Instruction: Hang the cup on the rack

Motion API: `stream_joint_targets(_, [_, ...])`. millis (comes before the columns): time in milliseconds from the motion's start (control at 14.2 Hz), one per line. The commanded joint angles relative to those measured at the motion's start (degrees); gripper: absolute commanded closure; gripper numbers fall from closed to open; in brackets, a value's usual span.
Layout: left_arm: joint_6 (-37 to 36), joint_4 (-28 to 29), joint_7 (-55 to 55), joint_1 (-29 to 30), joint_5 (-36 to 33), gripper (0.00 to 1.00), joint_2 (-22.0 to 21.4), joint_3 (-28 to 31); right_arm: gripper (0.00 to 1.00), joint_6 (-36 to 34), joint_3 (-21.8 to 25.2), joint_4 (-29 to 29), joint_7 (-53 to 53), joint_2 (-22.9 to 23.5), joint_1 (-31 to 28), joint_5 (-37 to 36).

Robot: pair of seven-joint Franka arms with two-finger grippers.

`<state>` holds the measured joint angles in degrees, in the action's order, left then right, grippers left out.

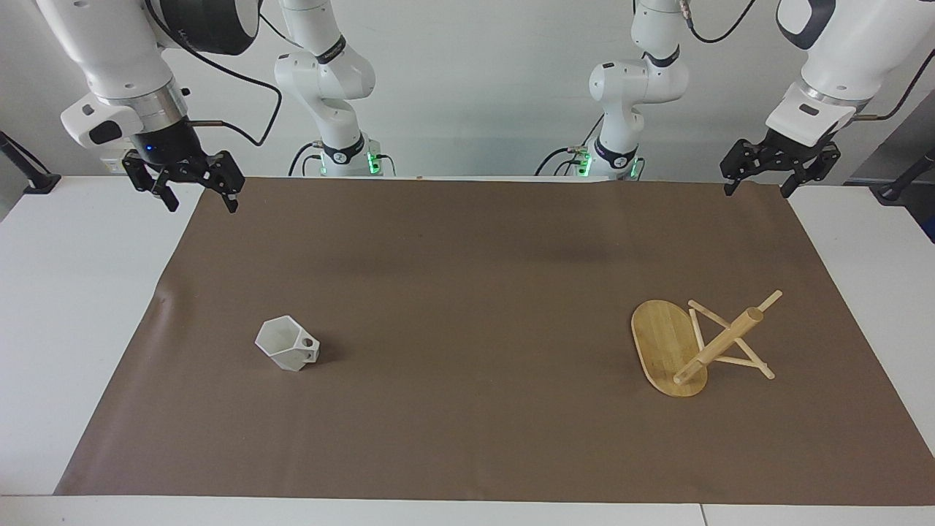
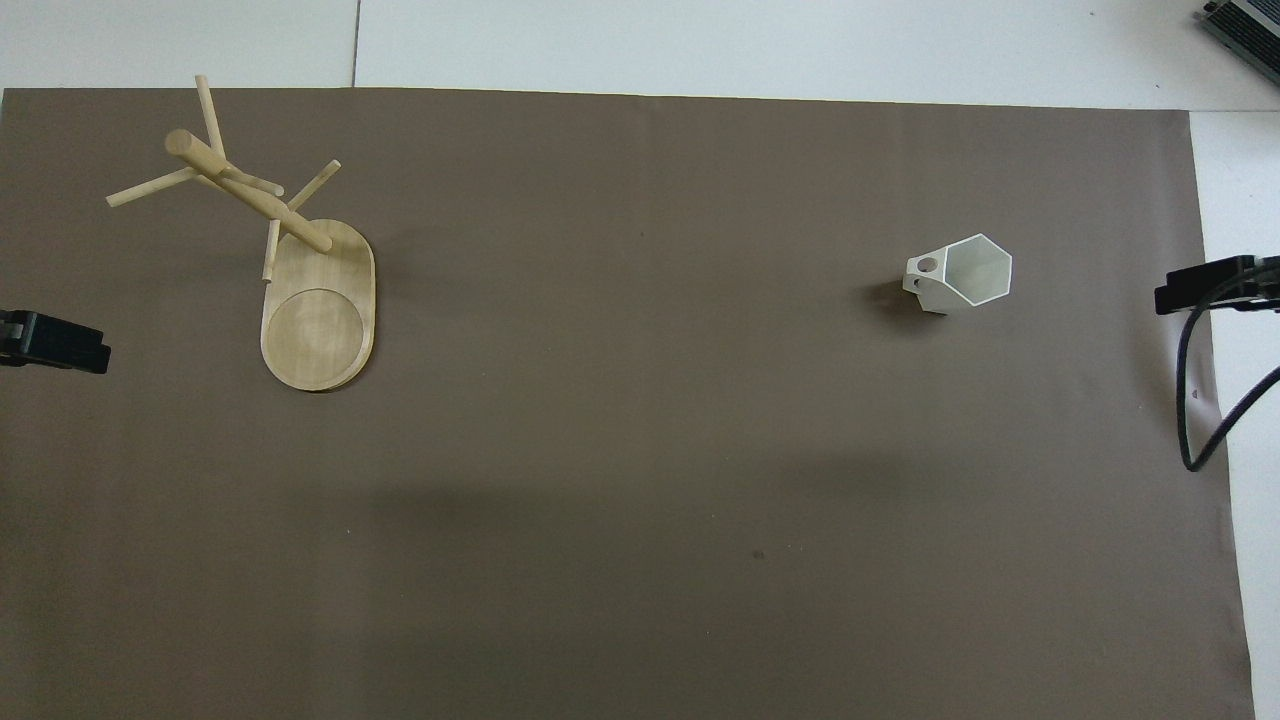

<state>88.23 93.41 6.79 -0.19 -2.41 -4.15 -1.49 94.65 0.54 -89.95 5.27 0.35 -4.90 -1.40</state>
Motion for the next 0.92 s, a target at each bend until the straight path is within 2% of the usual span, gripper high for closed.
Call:
stream_joint_targets(0, [1.4,2.0,1.0,0.6,-0.2,0.0,-1.6,-0.5,0.0,-0.4,-0.1,-1.0,1.1,-1.1,-0.1,-0.3])
stream_joint_targets(211, [1.5,1.6,0.8,2.1,4.5,0.0,-1.4,-0.4,0.0,-0.4,-0.2,-1.0,1.1,-1.2,-0.1,-0.2])
stream_joint_targets(846, [1.4,1.7,1.3,1.8,4.4,0.0,-1.4,-0.4,0.0,-0.8,-0.2,-0.9,1.0,-1.2,-0.1,0.1])
